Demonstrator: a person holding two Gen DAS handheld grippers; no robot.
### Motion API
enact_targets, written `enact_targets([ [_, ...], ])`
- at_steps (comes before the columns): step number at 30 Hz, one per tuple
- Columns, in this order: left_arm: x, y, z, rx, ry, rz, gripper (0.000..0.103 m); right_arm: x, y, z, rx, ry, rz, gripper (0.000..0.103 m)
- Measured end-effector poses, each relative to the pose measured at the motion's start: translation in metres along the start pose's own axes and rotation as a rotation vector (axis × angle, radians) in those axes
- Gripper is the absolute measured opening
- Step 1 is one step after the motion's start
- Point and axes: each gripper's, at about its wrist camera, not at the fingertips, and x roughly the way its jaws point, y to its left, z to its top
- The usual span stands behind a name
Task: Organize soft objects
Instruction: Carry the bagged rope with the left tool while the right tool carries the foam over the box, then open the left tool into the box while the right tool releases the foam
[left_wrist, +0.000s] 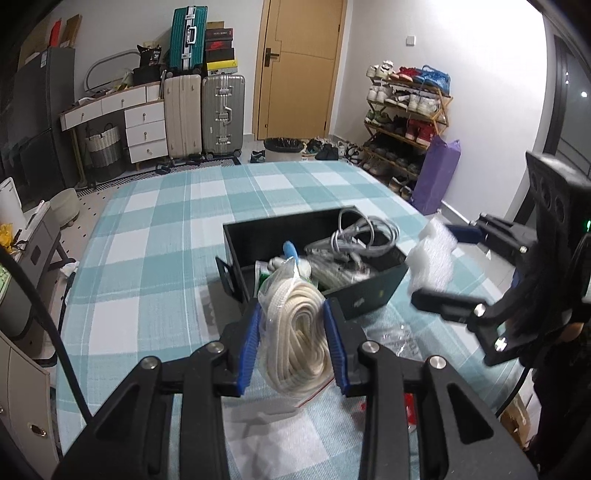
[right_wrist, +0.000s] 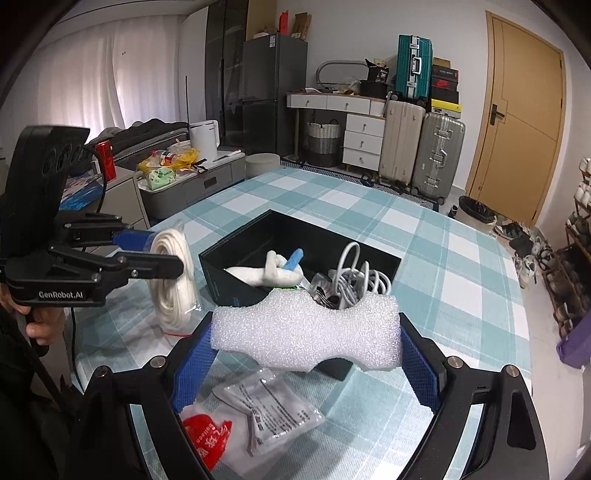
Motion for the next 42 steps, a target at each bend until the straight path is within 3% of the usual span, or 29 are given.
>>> enact_targets([
  [11, -0.001, 0.007, 0.032, -0.014, -0.053, 0.014, 0.032, 0.015, 0.003, 0.023, -0.051, -0.012, 0.003, 0.091],
  [42, 0.078, 0.016, 0.057, -0.052, 0.044, 0.021, 0.032, 0.079, -0.005, 0.059, -0.261, 0.086, 0.027, 0.091],
])
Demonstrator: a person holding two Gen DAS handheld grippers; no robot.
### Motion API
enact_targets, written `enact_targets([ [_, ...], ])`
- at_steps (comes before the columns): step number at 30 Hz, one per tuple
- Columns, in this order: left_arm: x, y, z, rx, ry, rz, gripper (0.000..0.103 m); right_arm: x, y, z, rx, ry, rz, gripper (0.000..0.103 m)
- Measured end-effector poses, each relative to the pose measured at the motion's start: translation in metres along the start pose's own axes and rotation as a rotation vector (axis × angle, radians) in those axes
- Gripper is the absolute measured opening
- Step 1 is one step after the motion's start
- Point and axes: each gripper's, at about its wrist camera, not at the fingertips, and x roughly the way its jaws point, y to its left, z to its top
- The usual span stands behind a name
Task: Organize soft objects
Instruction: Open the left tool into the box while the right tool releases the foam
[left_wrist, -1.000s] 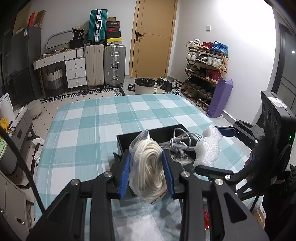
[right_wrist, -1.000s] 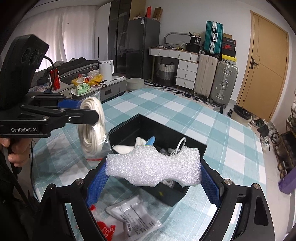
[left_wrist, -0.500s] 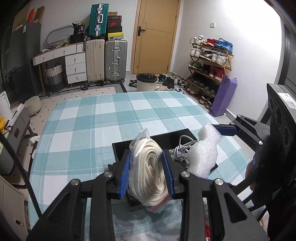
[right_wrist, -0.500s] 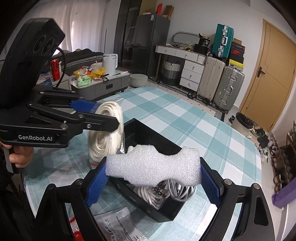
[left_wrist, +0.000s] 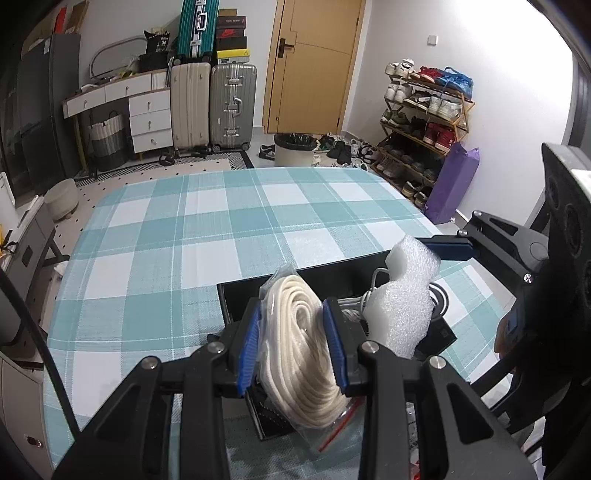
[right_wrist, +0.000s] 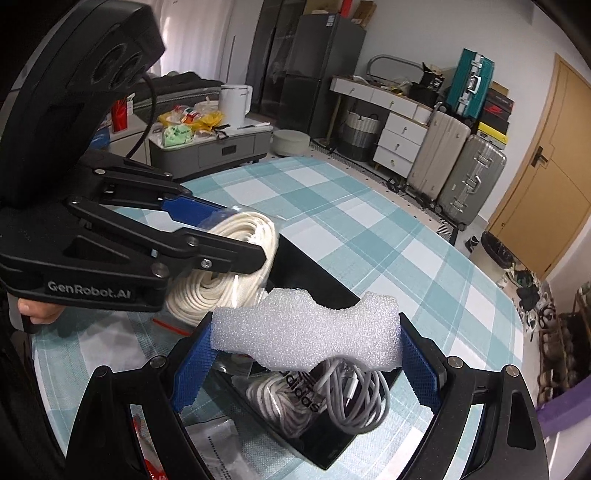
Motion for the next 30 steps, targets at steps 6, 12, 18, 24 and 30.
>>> enact_targets([
  [6, 0.011, 0.005, 0.001, -0.018, 0.013, 0.003, 0.032, 0.012, 0.001, 0.004, -0.044, 0.025, 0.003, 0.091],
  [12, 0.012, 0.005, 0.0, -0.014, 0.032, 0.021, 0.038, 0.011, 0.0, 0.003, -0.046, 0.031, -0.002, 0.094],
  [18, 0.0, 0.003, -0.001, 0.003, 0.006, 0.027, 0.06, -0.001, -0.005, -0.006, -0.009, 0.023, -0.04, 0.1],
  [24, -0.015, 0.0, -0.007, 0.024, -0.03, 0.055, 0.092, -0.02, -0.009, -0.019, 0.077, -0.01, -0.071, 0.102],
  [30, -0.031, 0.001, -0.019, 0.018, -0.057, 0.081, 0.1, -0.037, -0.013, -0.034, 0.207, -0.041, -0.074, 0.102],
])
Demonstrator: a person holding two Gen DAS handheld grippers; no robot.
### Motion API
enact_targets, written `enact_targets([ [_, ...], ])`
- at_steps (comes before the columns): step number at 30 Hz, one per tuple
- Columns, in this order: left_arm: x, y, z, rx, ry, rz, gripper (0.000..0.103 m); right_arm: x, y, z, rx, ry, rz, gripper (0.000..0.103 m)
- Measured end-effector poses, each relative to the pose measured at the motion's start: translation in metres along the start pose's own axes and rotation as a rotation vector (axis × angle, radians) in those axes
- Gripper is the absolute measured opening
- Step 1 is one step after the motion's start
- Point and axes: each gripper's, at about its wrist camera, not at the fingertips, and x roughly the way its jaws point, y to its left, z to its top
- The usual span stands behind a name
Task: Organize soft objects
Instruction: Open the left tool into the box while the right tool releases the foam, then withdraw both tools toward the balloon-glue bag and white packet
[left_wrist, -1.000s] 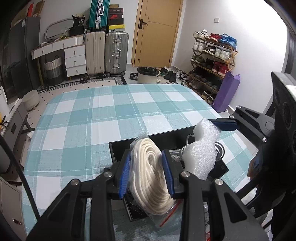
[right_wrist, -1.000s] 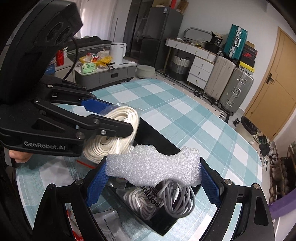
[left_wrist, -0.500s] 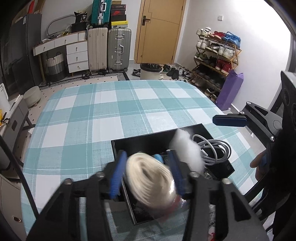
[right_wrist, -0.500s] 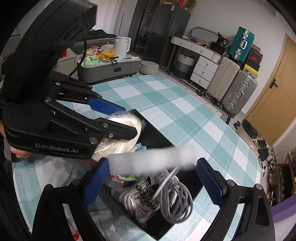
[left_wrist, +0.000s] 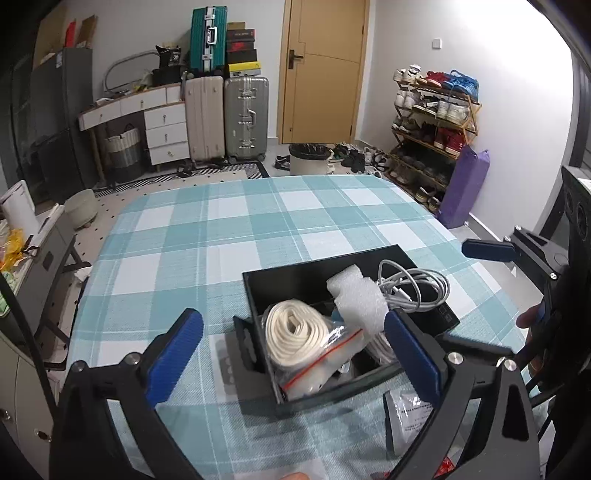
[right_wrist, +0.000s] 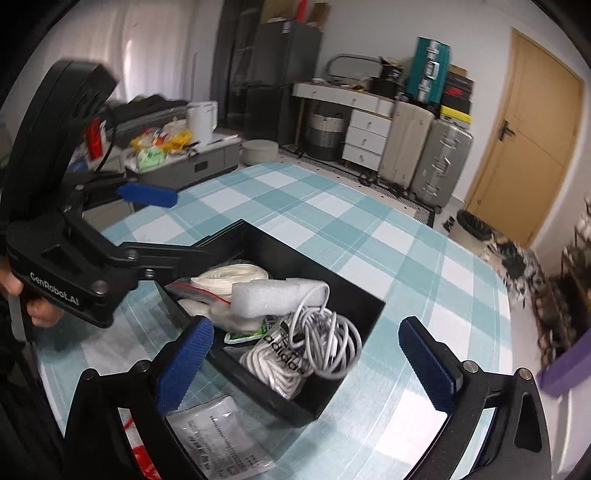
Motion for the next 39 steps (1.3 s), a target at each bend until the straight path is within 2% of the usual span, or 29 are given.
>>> enact_targets([
  [5, -0.018, -0.001, -0.016, -0.008, -0.013, -0.017, 0.103, -0.013, -0.004, -0.014, 0.106, -0.011, 0.017, 0.102],
  [13, -0.042, -0.011, -0.036, 0.002, -0.035, -0.017, 0.103, -0.036, 0.004, -0.042, 0.168, -0.017, 0.03, 0.102],
  [25, -0.049, -0.036, -0.071, 0.038, -0.009, -0.04, 0.103, -0.058, 0.02, -0.079, 0.188, 0.002, 0.021, 0.102],
  [39, -0.053, -0.06, -0.091, 0.111, -0.005, -0.026, 0.103, -0.057, 0.029, -0.088, 0.171, 0.035, 0.022, 0.102],
])
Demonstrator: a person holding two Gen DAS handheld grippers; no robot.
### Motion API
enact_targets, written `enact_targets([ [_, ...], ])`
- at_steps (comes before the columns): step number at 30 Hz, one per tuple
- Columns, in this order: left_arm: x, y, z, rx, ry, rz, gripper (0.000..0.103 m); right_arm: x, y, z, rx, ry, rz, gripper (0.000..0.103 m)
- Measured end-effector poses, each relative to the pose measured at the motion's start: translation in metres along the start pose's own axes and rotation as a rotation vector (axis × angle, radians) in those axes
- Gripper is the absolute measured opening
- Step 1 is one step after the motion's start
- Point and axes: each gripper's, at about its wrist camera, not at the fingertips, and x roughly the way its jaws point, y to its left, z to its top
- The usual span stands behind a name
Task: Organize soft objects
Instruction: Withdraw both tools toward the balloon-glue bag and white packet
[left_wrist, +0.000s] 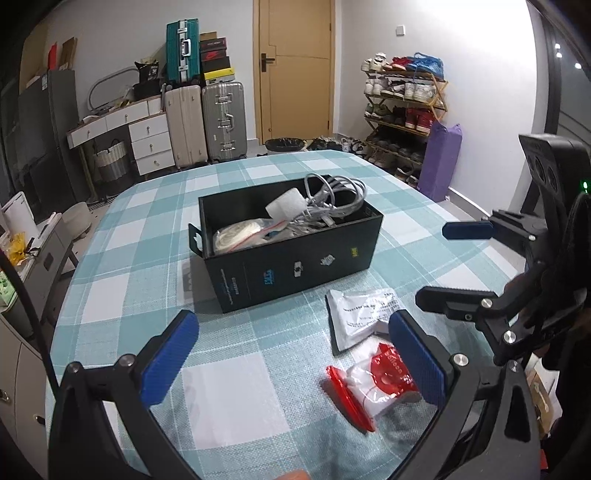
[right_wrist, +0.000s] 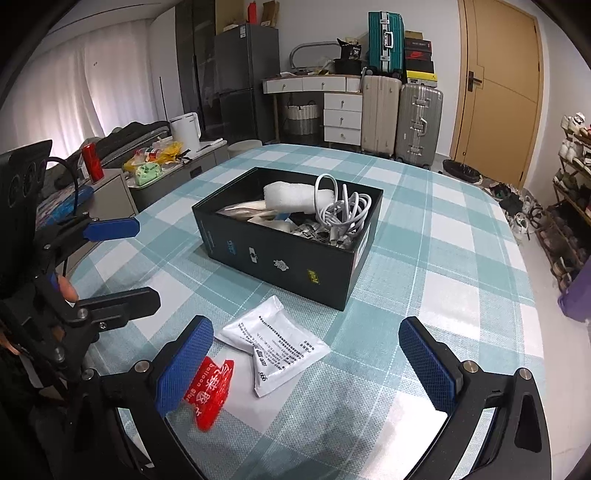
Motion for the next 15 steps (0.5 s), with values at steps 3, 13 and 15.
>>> enact_targets([
  [3, 0.0, -0.003, -0.002, 0.008, 0.002, 0.0, 0.103, -0.002, 0.0, -0.001, -0.008, 0.004, -0.008, 0.102],
  [13, 0.006, -0.016, -0.017, 0.042, 0.048, -0.034, 0.103, -0.005, -0.009, -0.006, -0.002, 0.014, -0.016, 0.102],
  [15, 0.009, -0.021, -0.019, 0.059, 0.064, -0.048, 0.103, -0.006, -0.01, -0.006, -0.002, 0.014, -0.015, 0.102],
])
